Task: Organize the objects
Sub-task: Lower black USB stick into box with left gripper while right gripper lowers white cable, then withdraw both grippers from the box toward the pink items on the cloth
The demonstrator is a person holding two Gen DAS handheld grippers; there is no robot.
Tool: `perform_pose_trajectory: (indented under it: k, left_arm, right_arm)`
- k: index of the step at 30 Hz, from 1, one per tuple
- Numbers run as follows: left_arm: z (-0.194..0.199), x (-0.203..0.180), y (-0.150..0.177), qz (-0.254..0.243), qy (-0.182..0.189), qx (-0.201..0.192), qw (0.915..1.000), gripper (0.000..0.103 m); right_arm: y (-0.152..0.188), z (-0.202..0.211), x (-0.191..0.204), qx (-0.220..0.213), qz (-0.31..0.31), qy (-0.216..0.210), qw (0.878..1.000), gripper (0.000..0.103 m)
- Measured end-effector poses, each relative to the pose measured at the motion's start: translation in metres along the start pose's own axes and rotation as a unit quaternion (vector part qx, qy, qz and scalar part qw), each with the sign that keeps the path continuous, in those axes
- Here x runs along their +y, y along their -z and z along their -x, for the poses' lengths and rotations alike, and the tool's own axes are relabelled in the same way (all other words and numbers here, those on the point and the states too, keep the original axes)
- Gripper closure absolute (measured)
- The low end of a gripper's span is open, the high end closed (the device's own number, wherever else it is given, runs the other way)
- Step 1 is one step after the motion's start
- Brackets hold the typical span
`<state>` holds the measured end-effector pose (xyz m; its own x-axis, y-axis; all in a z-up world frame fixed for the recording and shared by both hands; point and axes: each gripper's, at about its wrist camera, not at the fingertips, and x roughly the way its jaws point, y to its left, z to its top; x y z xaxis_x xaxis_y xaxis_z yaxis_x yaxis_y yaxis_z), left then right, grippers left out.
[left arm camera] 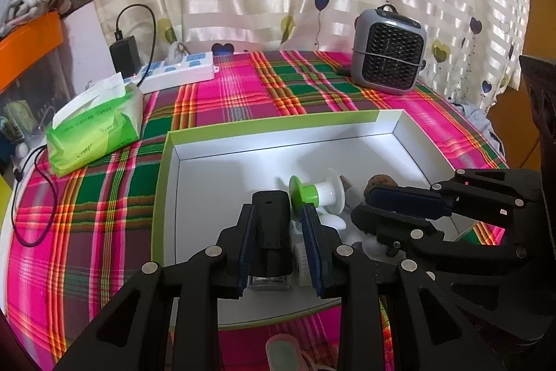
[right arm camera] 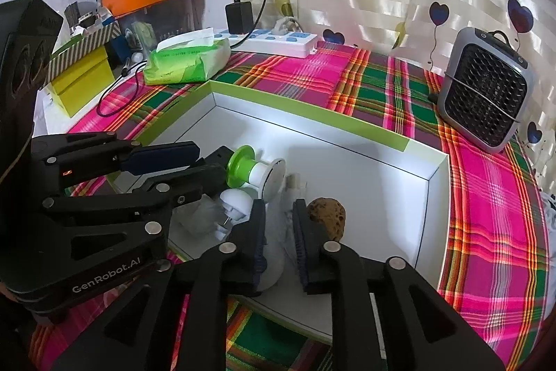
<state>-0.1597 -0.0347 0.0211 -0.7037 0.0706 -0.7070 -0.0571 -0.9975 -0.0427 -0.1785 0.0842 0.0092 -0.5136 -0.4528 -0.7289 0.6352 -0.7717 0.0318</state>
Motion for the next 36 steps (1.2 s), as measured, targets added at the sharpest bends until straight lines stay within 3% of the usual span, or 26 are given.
perform_pose_trajectory:
  k: [6,36]
  left_arm:
    - [0.006,0.000,0.002,0.007,0.006,-0.002,1.0000,0.077]
    - [0.071,-0.014,0.036,0.014,0.005,-0.027,0.9995,0.078]
  right_arm:
    - [0.001,0.010,0.003,-0.011,0.000,0.003,1.000,0.075]
    - [0.033,0.068,0.038,-0.050,-0.016,-0.008,0.999,0.073]
